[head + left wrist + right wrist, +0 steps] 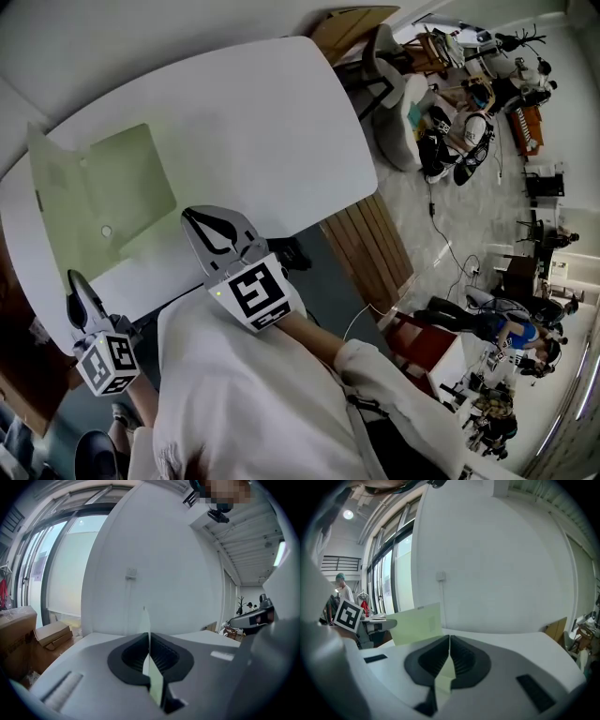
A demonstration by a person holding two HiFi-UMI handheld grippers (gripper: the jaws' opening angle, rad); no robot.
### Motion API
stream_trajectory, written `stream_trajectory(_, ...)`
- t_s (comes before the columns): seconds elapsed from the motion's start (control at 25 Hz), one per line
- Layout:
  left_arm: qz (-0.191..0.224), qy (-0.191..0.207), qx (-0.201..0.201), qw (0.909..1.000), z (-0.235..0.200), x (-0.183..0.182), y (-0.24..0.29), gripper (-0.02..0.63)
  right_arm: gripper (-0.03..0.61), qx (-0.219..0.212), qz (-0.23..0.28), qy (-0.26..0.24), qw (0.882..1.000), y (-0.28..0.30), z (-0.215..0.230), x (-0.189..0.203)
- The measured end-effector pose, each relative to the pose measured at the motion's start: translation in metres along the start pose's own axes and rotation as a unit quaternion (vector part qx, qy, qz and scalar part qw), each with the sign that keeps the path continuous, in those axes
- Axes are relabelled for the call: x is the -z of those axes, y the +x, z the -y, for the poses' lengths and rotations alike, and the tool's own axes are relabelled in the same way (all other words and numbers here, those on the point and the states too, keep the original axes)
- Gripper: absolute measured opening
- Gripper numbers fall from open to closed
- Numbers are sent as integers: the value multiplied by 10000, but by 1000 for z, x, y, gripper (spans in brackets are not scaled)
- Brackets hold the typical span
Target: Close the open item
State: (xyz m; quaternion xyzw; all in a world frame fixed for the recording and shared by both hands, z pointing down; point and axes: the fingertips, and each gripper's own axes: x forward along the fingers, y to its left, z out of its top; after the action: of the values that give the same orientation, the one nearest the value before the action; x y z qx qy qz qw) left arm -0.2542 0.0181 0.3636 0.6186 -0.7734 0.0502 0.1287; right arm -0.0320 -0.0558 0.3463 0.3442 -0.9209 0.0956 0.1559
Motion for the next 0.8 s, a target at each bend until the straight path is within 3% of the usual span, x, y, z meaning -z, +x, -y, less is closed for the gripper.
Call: stream_trajectory(0.8,-21,228,138,9996,15,5,-1,9,11,-46,-10,5,10000,0,-3,4)
